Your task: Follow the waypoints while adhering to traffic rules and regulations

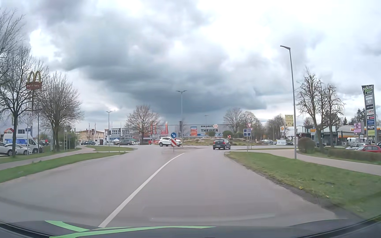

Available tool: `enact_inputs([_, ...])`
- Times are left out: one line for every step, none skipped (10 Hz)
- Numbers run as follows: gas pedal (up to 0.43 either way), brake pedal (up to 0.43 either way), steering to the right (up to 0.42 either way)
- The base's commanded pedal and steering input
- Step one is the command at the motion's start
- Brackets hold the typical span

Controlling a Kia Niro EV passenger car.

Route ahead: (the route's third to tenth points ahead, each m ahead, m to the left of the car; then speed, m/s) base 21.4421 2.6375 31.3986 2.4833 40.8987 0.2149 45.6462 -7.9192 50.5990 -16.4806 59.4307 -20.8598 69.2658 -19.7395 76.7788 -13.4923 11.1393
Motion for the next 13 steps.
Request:
enact_inputs([0.0,0.116,0.018])
enact_inputs([0.0,0.128,0.019])
enact_inputs([0.0,0.134,0.019])
enact_inputs([0.0,0.146,0.019])
enact_inputs([0.0,0.152,0.019])
enact_inputs([0.0,0.165,0.019])
enact_inputs([0.0,0.177,0.019])
enact_inputs([0.0,0.189,0.019])
enact_inputs([0.0,0.195,0.019])
enact_inputs([0.0,0.201,0.019])
enact_inputs([0.0,0.207,0.019])
enact_inputs([0.0,0.207,0.019])
enact_inputs([0.0,0.207,0.019])
